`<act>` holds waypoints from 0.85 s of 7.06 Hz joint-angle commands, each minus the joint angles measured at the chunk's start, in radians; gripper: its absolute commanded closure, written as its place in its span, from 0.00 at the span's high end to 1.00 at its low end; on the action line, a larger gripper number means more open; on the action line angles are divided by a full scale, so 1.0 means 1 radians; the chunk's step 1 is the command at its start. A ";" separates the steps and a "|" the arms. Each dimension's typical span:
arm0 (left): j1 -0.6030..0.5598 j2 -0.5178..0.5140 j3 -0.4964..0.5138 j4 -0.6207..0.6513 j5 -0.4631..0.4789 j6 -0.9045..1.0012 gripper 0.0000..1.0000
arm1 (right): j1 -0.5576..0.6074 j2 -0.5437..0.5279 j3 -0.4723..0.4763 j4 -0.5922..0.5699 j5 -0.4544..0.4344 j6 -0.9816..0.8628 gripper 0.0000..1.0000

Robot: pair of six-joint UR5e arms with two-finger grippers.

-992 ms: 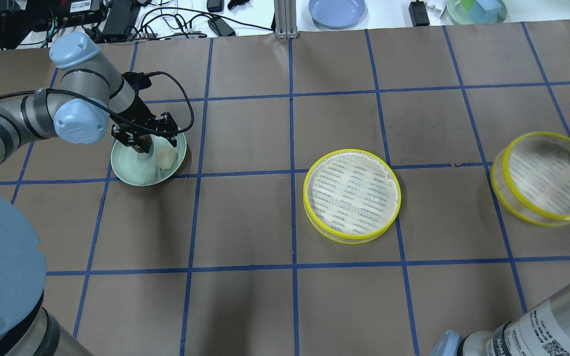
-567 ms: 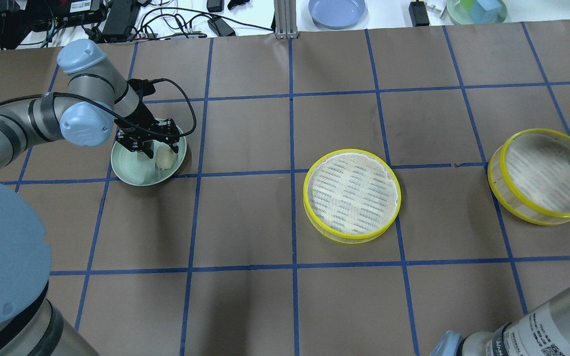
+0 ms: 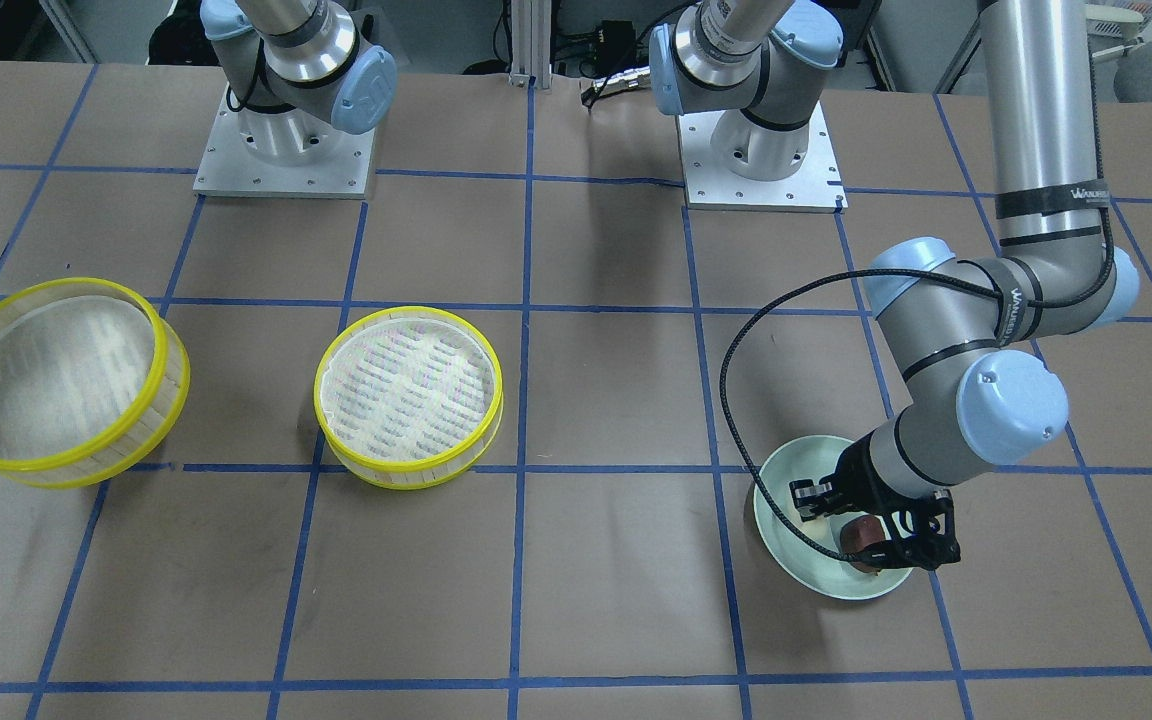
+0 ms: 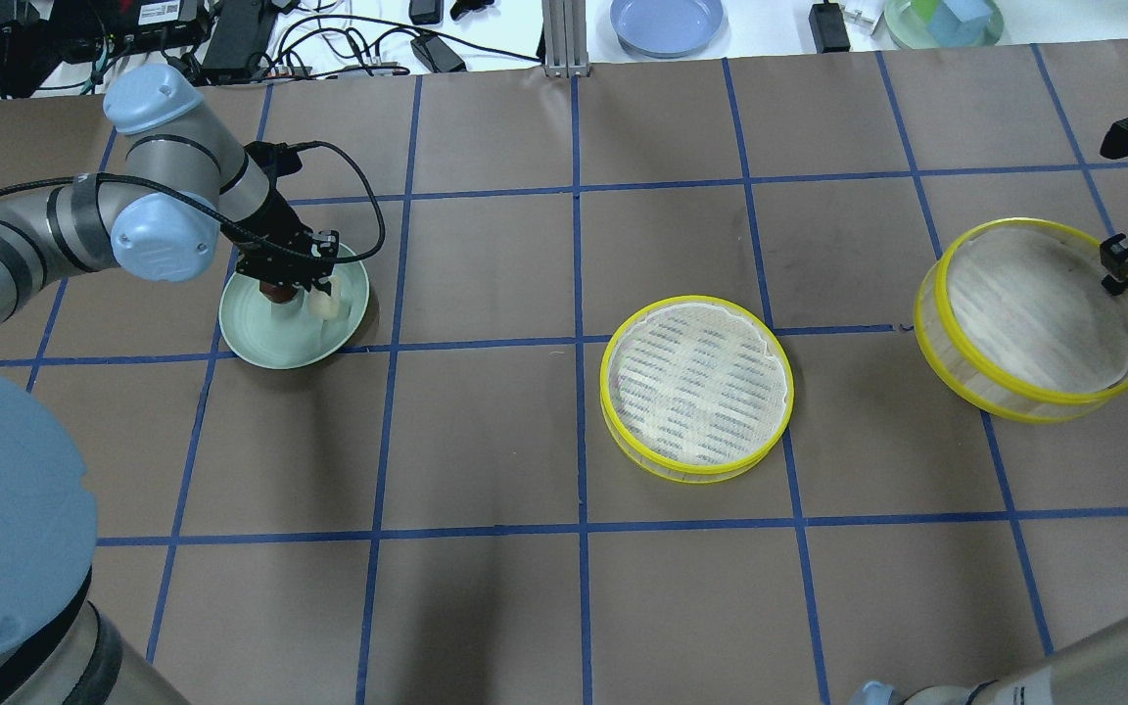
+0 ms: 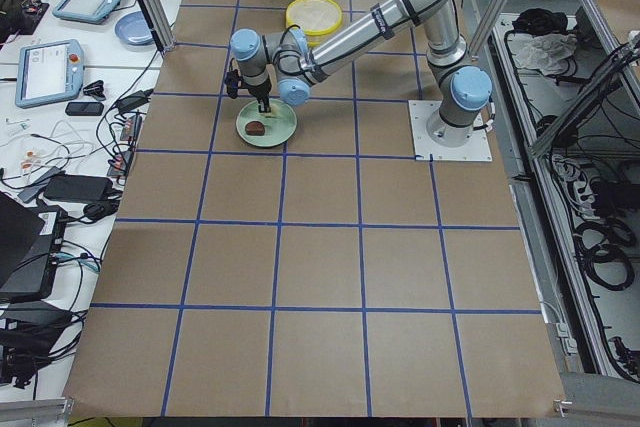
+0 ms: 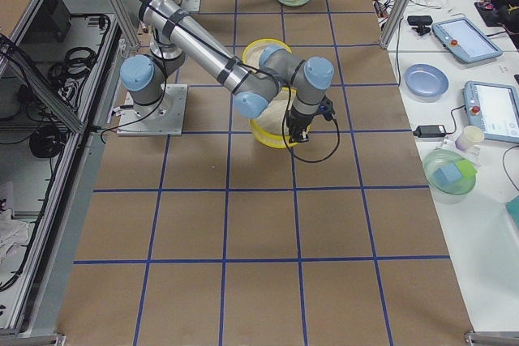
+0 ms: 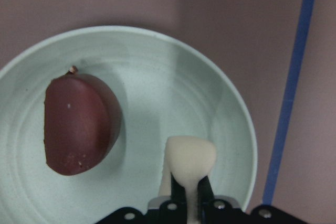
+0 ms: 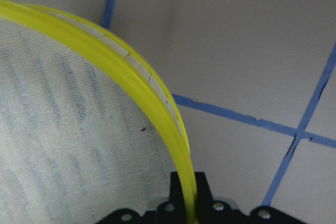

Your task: Stack buns with steamer

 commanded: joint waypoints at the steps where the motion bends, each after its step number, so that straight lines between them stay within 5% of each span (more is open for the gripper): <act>1: -0.082 0.071 0.062 -0.014 -0.009 -0.184 0.00 | 0.095 -0.051 0.001 0.090 -0.001 0.164 0.03; 3: -0.240 0.096 0.064 -0.014 -0.027 -0.393 0.00 | 0.204 -0.079 0.002 0.112 -0.001 0.352 0.03; 6: -0.395 0.088 0.050 -0.006 -0.203 -0.547 0.00 | 0.229 -0.122 0.077 0.103 0.010 0.440 0.04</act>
